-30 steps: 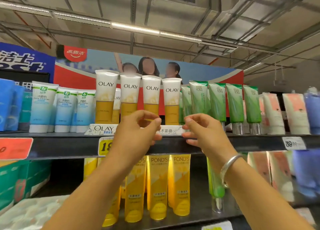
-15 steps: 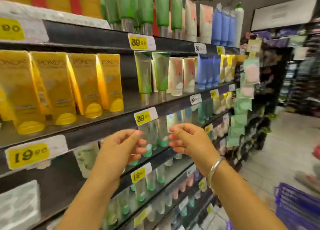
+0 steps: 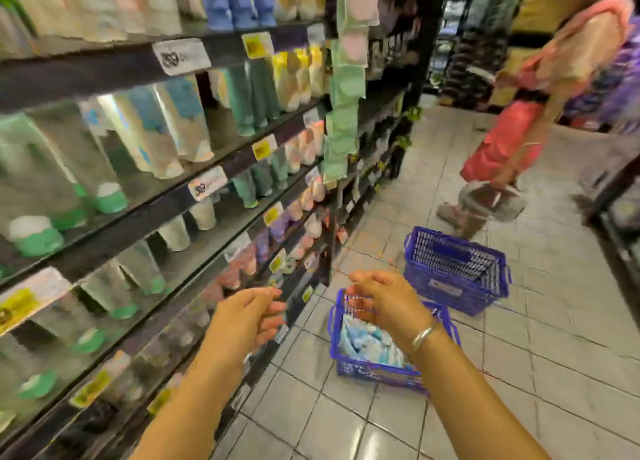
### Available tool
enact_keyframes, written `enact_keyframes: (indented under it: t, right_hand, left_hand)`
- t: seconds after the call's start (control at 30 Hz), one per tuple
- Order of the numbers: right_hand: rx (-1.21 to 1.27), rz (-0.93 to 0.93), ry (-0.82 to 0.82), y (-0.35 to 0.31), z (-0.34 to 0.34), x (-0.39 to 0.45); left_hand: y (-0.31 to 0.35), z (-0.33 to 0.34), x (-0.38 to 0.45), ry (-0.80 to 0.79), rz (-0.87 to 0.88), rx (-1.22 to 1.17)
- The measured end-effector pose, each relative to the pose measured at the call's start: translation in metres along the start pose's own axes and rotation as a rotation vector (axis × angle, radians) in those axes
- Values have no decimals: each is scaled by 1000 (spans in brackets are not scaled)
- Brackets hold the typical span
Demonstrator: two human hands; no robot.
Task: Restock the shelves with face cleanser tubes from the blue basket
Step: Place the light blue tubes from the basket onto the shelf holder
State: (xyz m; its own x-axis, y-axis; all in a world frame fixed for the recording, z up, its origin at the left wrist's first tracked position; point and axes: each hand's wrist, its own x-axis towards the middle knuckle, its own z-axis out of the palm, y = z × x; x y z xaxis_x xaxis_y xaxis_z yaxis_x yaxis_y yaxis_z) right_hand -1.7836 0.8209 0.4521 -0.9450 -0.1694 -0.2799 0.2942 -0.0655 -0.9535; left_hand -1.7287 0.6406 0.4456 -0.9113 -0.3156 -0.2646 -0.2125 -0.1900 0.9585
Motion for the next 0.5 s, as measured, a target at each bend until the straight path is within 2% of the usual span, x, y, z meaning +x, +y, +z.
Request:
enact_keyframes:
  t: [0.2, 0.5]
  right_hand:
    - [41, 187, 156, 45, -122, 39]
    - [114, 497, 256, 114, -258, 123]
  left_hand:
    - [-64, 96, 43, -24, -230, 40]
    - [-144, 201, 105, 6, -461, 103]
